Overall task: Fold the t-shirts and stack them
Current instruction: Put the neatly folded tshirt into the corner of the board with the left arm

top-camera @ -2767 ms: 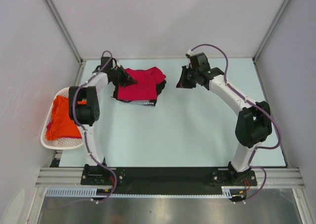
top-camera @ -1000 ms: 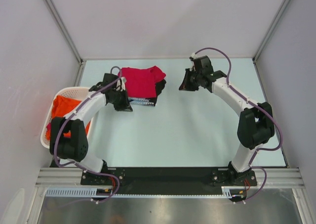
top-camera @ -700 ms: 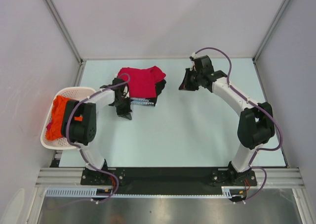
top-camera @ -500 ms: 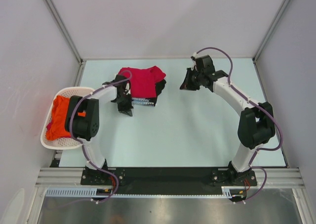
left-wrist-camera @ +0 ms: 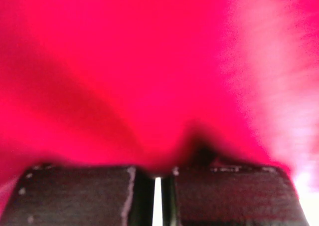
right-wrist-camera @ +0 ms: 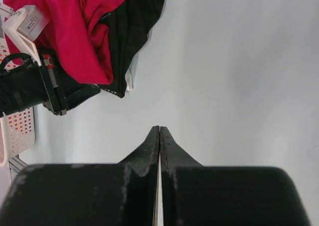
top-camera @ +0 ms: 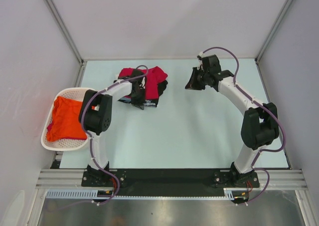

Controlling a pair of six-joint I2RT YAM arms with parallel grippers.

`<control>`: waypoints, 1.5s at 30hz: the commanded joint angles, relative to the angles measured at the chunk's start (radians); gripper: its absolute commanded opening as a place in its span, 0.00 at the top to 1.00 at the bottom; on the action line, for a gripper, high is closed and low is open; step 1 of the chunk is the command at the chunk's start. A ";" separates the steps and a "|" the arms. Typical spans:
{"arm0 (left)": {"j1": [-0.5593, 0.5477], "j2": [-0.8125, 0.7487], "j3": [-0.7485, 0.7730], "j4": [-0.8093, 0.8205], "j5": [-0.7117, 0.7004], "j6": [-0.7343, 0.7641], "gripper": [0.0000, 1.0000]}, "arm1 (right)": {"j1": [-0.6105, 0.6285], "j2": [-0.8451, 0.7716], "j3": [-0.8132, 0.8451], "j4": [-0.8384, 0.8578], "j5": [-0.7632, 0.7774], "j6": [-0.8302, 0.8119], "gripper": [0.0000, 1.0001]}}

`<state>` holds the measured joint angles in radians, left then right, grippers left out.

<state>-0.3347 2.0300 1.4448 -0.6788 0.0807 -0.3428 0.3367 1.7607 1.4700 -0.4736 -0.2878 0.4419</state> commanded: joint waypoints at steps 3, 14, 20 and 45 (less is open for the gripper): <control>-0.055 0.009 0.069 0.024 -0.051 -0.030 1.00 | -0.016 -0.052 0.010 0.009 -0.014 -0.026 1.00; -0.067 0.058 0.057 0.036 -0.153 -0.024 1.00 | -0.041 -0.067 -0.013 0.020 -0.027 -0.026 1.00; -0.067 0.151 0.181 -0.007 -0.197 -0.048 1.00 | -0.047 -0.082 -0.023 0.010 -0.028 -0.035 1.00; 0.120 0.529 0.859 -0.260 -0.177 -0.137 1.00 | -0.114 -0.173 -0.088 -0.057 -0.022 -0.069 1.00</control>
<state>-0.2737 2.4924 2.2307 -0.9688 -0.0235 -0.4530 0.2291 1.6257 1.3712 -0.5198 -0.3046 0.3889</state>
